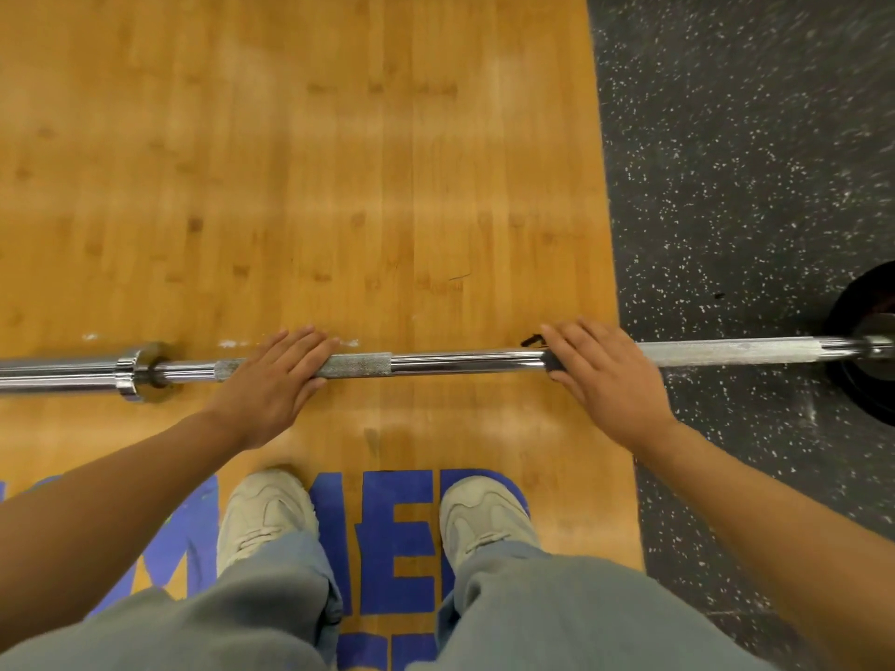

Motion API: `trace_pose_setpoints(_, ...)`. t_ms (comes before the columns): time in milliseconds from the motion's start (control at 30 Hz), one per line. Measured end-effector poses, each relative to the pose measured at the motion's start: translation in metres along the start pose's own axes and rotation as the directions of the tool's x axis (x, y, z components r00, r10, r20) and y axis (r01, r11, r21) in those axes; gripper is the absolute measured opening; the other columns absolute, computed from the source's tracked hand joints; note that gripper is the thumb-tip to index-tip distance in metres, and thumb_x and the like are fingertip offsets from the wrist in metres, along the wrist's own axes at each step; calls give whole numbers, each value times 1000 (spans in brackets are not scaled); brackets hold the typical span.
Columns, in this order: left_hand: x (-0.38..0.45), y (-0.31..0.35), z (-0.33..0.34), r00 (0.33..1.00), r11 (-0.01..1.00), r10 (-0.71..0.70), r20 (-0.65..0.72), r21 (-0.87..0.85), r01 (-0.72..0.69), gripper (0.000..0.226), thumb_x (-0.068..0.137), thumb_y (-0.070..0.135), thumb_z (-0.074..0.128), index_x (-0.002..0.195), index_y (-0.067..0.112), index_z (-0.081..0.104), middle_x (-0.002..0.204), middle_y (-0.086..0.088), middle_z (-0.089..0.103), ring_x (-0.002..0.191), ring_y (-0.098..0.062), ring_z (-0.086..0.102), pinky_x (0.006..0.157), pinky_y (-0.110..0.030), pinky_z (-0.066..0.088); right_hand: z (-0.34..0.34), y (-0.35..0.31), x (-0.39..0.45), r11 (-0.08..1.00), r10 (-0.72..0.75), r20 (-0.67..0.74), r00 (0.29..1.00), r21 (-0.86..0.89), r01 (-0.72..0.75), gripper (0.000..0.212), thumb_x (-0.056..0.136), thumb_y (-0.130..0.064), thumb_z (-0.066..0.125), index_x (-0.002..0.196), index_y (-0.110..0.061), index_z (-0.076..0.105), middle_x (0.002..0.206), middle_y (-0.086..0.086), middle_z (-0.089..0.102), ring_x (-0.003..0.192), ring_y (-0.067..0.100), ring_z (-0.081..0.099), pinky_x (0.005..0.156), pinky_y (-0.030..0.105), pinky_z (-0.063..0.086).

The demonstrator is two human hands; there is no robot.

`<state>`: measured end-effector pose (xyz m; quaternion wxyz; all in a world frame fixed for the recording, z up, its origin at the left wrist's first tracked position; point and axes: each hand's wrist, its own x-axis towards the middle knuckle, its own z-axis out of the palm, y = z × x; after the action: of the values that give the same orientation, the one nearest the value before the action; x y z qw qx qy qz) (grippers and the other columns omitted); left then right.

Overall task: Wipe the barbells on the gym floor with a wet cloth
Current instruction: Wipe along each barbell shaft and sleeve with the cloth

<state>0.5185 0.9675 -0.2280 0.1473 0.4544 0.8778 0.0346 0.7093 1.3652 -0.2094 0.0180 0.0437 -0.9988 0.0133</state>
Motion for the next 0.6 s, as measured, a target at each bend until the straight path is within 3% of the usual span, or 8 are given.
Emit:
trace_pose_setpoints(133,0,3,0,1000,1000,-13,-10,-1,13,61,106,47,13,144,9,44,142,-14,52,137,-32,43,119,-30,6,-6,3,-7,985,171,24,985,-12,-171,51,104,-38,34,143,-9,48,128,13,64,125,37,54,109,46,32)
trace_pose_setpoints(233,1,4,-2,1000,1000,-26,2,-4,26,64,106,47,12,143,8,46,140,-14,53,136,-33,44,119,-32,9,-1,-45,23,965,258,7,966,46,-258,51,102,-39,34,133,-10,61,122,8,69,117,34,61,104,45,39)
trace_pose_setpoints(400,2,3,-3,999,999,-24,31,-25,25,63,105,49,12,142,9,45,138,-15,54,134,-34,44,115,-39,17,13,-141,83,982,109,104,989,141,-123,50,100,-40,31,130,-16,64,120,0,68,109,29,64,92,41,51)
trace_pose_setpoints(500,1,2,-4,999,999,-17,32,-37,18,60,105,49,12,141,12,43,136,-13,54,133,-34,44,112,-40,19,17,-134,83,995,-58,110,992,84,49,49,102,-39,30,141,-18,52,128,1,61,114,29,60,89,41,51)
trace_pose_setpoints(600,1,2,-3,999,999,-22,37,-33,23,60,106,49,12,141,12,43,137,-13,54,134,-34,44,113,-40,18,21,-100,62,996,-77,36,996,52,75,47,104,-38,35,145,-17,46,134,5,58,121,32,56,94,45,49)
